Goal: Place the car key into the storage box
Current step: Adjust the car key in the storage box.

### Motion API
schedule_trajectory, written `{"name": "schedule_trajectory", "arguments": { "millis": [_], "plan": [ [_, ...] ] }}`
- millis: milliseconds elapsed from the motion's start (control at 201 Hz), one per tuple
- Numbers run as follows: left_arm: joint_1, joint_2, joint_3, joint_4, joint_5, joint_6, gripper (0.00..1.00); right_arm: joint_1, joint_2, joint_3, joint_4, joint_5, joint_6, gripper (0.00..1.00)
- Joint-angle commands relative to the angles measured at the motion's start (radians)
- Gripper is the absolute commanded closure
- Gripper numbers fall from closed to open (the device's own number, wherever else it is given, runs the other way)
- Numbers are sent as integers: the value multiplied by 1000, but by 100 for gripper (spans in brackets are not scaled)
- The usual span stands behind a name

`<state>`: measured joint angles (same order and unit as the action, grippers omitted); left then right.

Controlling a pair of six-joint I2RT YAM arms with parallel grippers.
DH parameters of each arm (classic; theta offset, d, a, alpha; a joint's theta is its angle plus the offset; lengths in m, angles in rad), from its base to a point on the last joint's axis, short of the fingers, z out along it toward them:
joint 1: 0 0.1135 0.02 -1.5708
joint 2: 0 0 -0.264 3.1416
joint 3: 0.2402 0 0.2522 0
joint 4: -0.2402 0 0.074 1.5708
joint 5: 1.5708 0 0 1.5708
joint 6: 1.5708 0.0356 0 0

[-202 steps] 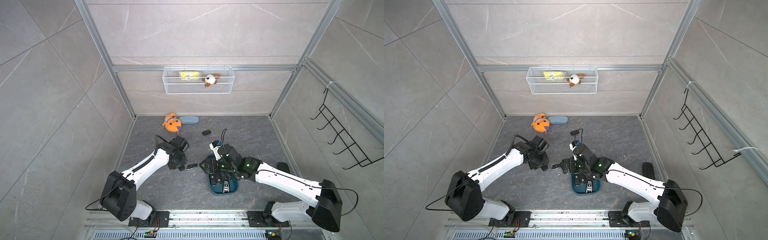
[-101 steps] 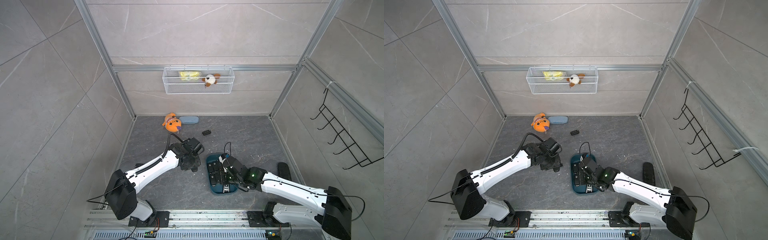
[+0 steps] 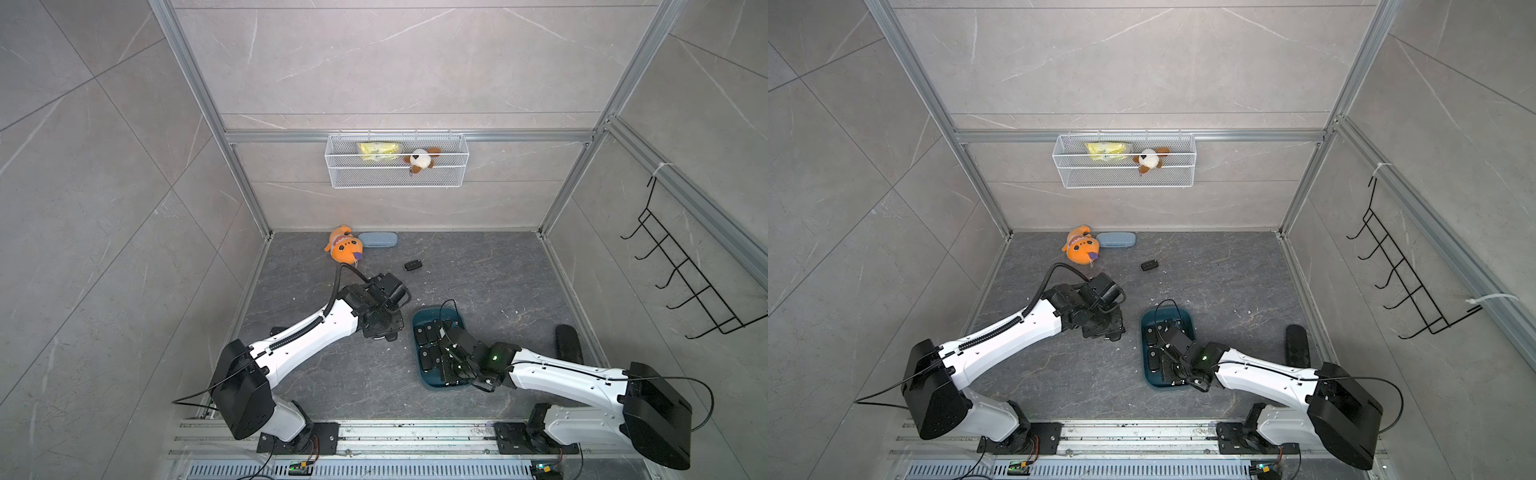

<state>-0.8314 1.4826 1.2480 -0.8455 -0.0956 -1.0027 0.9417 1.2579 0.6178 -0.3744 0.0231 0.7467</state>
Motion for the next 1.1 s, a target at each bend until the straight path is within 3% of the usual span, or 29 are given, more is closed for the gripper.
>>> {"name": "schedule_trajectory", "arguments": {
  "millis": [0, 1095],
  "plan": [
    [-4, 20, 51, -25, -16, 1, 65, 8, 16, -21, 34, 6, 26, 100],
    [-5, 30, 66, -49, -28, 6, 65, 9, 198, 59, 66, 81, 4, 100]
  ]
}}
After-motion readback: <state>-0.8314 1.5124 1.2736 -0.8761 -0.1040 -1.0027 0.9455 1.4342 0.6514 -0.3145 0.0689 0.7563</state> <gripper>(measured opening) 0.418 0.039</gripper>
